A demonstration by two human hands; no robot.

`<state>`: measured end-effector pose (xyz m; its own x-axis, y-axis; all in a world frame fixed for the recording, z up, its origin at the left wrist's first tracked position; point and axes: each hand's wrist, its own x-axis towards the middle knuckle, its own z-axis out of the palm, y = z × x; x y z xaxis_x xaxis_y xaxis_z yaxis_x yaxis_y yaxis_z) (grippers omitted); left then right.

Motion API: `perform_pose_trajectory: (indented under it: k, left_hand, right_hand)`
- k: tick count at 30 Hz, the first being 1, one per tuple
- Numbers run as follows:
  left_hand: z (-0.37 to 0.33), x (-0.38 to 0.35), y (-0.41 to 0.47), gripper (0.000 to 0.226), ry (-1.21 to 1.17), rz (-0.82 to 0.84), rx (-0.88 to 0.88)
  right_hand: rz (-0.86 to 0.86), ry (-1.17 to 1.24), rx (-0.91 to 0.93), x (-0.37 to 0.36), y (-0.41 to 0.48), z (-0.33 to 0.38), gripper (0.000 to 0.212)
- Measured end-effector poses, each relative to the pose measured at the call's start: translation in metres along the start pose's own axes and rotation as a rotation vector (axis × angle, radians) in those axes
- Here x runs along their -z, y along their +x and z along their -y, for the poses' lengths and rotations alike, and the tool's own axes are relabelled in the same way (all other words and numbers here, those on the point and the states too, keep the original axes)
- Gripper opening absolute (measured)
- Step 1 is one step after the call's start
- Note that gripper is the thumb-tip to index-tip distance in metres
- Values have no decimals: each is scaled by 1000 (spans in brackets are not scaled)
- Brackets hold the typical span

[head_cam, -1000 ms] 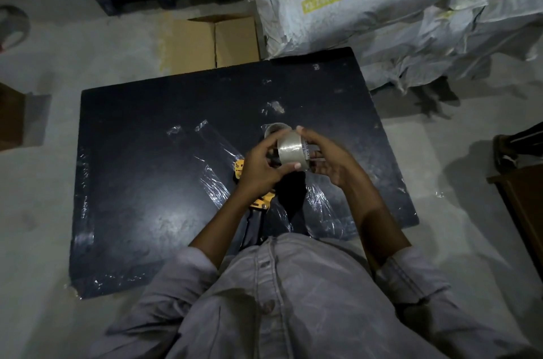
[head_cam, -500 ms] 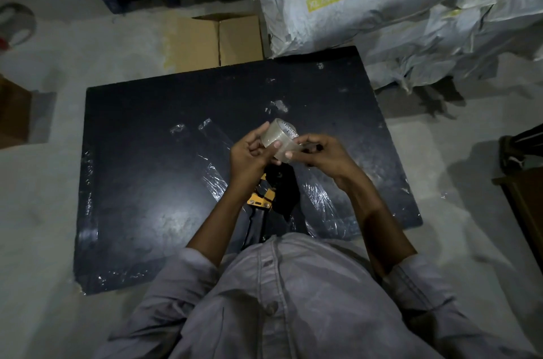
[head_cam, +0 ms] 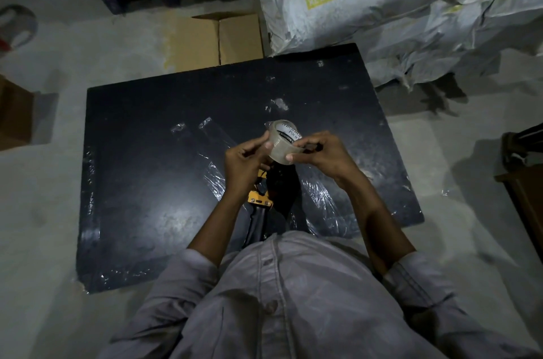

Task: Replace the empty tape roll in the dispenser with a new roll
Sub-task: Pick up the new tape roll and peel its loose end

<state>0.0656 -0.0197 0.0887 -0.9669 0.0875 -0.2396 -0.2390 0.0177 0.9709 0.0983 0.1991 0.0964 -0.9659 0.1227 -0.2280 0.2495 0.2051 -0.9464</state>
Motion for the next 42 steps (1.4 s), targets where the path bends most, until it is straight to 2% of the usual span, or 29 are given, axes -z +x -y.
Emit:
perform_pose_trajectory:
  k: [4,9,10,13,15,19,23,26,29,33,36,42]
  left_hand:
    - [-2,0,0,37,-52,-14,75]
    - [-18,1,1,56,-293,40,339]
    - [-19,3,2,55,-338,59,378]
    - [-22,9,3,52,-497,89,477]
    - [-20,12,4,55,-574,86,509]
    - [-18,12,5,59,-644,56,554]
    - [-15,12,4,54,-755,63,583]
    - [-15,11,4,51,-801,78,595]
    - [-16,10,3,43,-772,93,575]
    - [-14,10,4,44,-556,129,409]
    - [-19,10,1,39,-386,189,269]
    - [-21,0,-12,47,-119,346,142]
  right_hand:
    - [-77,-133,8,0,0,1,38]
    - [-32,-283,231,-1,-5,6,40]
    - [-33,-265,251,-2,-5,8,47]
    - [-31,-132,220,-4,-8,17,92]
    - [-9,-70,195,-5,-9,21,100]
    - [-13,-58,266,-12,-12,23,82]
    - [-178,-207,492,-19,-13,27,55]
    - [-231,-273,568,-22,-11,26,41]
    - [-207,-233,520,-23,-10,24,42]
    - [-151,91,178,-24,-13,24,45]
    - [-124,281,18,-21,-11,21,44]
    - [-119,223,23,-19,-10,14,34]
